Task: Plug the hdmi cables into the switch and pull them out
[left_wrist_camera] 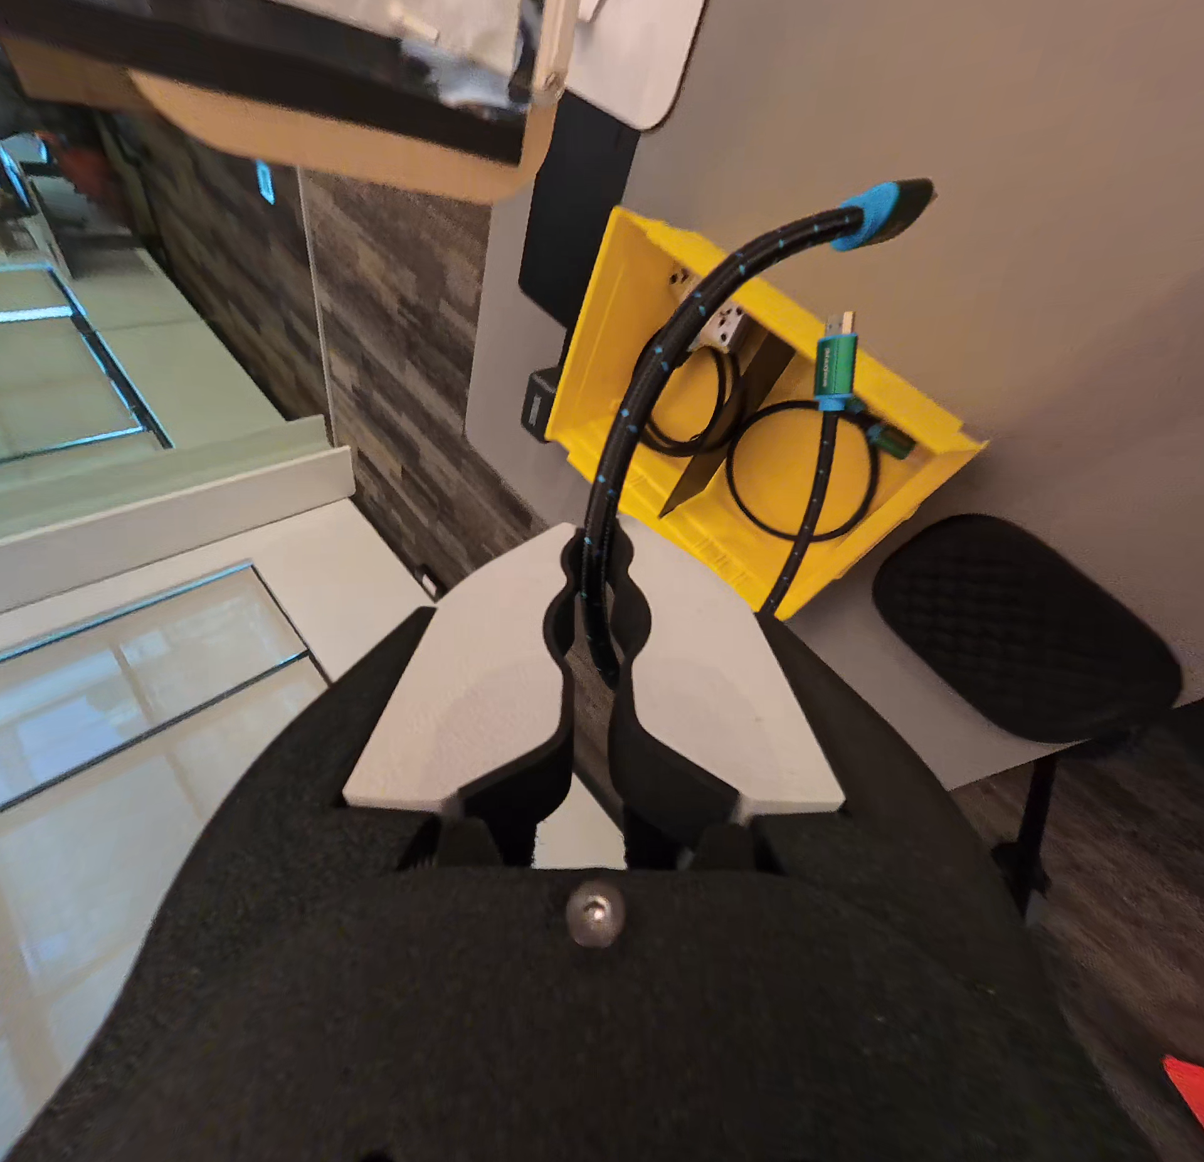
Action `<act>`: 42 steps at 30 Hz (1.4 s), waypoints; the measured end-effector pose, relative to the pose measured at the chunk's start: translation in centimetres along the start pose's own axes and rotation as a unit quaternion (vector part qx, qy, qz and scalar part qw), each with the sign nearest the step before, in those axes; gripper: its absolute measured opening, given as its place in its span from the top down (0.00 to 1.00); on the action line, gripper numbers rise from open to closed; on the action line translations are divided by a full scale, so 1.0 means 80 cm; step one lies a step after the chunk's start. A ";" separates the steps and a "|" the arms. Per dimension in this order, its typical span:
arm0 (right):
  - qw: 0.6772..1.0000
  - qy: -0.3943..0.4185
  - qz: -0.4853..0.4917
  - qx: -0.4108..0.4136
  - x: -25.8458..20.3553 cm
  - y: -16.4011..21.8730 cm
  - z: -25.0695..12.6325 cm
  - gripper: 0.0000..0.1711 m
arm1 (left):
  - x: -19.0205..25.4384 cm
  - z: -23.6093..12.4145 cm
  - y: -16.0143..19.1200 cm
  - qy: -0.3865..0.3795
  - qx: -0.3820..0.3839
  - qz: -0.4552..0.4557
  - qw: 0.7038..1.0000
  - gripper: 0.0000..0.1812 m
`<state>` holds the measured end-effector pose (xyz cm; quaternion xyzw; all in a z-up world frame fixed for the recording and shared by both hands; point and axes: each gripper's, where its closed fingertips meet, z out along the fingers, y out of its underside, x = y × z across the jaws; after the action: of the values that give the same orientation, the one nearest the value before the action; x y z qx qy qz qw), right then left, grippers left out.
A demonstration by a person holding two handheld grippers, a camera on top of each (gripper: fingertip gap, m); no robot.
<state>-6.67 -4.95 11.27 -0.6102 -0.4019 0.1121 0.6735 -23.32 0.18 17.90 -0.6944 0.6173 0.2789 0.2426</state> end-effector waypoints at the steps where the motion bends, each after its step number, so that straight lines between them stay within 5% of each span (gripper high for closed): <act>1: 1.000 -0.014 0.012 0.009 -0.002 -0.001 -0.001 0.80 | 0.007 -0.001 -0.010 0.007 0.003 0.005 1.000 0.97; 6: 0.991 -0.090 0.088 0.036 -0.025 -0.003 0.007 0.79 | 0.036 0.002 -0.054 0.012 0.026 0.042 0.999 0.97; 17: 0.986 -0.097 0.129 -0.034 -0.025 0.050 0.039 0.79 | 0.071 0.037 -0.102 0.049 0.096 0.072 0.992 0.97; 22: 0.988 -0.070 0.127 -0.060 -0.002 0.067 0.041 0.95 | 0.075 0.058 -0.126 0.074 0.144 0.074 0.984 0.97; 26: 0.987 -0.031 0.145 -0.063 0.024 0.071 0.037 0.96 | 0.076 0.077 -0.133 0.107 0.176 0.048 0.977 0.96; 30: 0.989 0.081 0.086 -0.088 0.068 0.084 0.023 0.96 | 0.068 0.100 -0.118 0.138 0.160 0.011 0.977 0.72; 36: 0.976 0.197 -0.011 -0.088 0.107 0.072 -0.003 0.95 | 0.016 0.108 -0.080 0.154 0.211 -0.123 0.957 0.73; 42: 0.970 0.034 -0.174 -0.165 0.019 0.096 0.031 0.96 | -0.028 0.152 0.008 0.125 0.170 -0.238 0.948 0.74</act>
<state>-4.78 -0.39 4.71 -0.6374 -0.4918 -0.0952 0.5855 -25.22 10.05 10.61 -0.7990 0.4978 0.0148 0.3369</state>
